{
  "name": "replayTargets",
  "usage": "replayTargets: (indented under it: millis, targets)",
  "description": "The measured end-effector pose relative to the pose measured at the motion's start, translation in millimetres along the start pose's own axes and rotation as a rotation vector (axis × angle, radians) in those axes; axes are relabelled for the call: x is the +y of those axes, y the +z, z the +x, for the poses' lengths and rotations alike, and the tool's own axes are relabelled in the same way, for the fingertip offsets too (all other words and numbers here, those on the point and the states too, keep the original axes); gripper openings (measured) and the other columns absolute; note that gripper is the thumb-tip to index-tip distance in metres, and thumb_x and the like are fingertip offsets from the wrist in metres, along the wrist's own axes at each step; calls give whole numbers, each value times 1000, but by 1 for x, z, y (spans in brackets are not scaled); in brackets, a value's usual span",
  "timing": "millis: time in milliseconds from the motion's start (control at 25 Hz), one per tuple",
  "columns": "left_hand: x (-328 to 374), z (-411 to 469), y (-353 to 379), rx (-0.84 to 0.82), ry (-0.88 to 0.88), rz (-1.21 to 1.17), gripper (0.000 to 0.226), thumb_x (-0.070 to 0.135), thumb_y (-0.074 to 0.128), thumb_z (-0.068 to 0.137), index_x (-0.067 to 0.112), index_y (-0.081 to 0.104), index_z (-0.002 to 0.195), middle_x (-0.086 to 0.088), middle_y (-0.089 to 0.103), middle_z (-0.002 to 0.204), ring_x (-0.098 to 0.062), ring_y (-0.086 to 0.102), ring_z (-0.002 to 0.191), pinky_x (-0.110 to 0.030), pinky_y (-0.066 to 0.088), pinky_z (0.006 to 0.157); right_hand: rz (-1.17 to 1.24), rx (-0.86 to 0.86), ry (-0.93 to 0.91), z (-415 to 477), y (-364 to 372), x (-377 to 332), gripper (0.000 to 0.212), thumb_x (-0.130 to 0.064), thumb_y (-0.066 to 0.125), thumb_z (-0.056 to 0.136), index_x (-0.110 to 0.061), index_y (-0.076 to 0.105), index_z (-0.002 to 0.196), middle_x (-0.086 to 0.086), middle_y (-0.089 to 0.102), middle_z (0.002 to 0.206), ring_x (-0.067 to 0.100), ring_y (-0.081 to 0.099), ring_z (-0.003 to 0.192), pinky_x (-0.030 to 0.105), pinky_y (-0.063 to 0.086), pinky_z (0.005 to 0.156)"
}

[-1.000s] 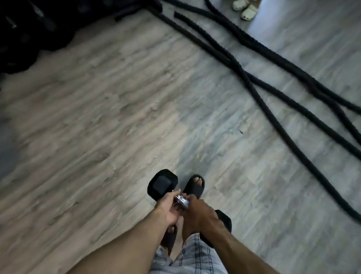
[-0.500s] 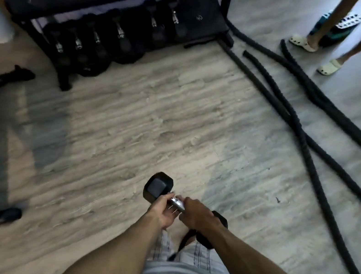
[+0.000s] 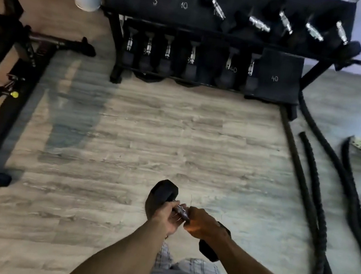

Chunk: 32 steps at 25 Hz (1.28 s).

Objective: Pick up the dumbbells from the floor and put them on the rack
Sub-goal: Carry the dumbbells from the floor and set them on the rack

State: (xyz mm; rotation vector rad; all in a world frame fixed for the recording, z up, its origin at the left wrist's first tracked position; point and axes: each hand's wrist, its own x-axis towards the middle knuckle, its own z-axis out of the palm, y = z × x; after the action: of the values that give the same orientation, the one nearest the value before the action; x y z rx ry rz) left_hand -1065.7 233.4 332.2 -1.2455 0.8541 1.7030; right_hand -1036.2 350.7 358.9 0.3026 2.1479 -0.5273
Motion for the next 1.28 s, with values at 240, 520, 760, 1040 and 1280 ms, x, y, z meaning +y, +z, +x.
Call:
replayTargets:
  millis: [240, 520, 760, 1040, 1280]
  targets:
    - [139, 14, 92, -23, 50, 43, 12, 11, 58, 94, 0, 61, 92, -13, 65, 84, -26, 61, 75, -34, 52, 67, 15, 26, -18, 86, -137, -45, 28, -17, 54, 80, -16, 56, 108, 7, 65, 103, 29, 66, 94, 31, 49, 69]
    - [285, 53, 191, 17, 94, 25, 18, 11, 56, 95, 0, 61, 82, -12, 68, 69, -25, 61, 73, -34, 50, 69, 3, -57, -87, 249, -252, -64, 40, -23, 57, 74, -17, 60, 113, 7, 65, 99, 29, 66, 102, 32, 51, 78]
    - [421, 78, 281, 104, 86, -46, 13, 11, 58, 94, 0, 64, 89, -13, 65, 89, -26, 62, 80, -34, 51, 76, -3, -97, -202, 322, -404, -118, 33, -14, 56, 81, -10, 58, 114, 15, 67, 109, 32, 64, 102, 35, 53, 78]
    - [579, 104, 376, 68, 159, -77, 18, 12, 56, 95, 1, 65, 84, -9, 72, 64, -22, 61, 75, -31, 52, 67, -9, -1, -221, 406, -563, -174, 28, -17, 56, 82, -15, 59, 109, 11, 67, 105, 31, 65, 98, 32, 47, 67]
    - [742, 142, 437, 3, 190, -46, 12, 12, 58, 93, 3, 64, 86, -9, 72, 70, -20, 66, 68, -30, 55, 60, 42, 83, -220, 500, -684, -249, 35, -17, 54, 86, -19, 59, 121, 9, 68, 116, 28, 64, 108, 32, 52, 84]
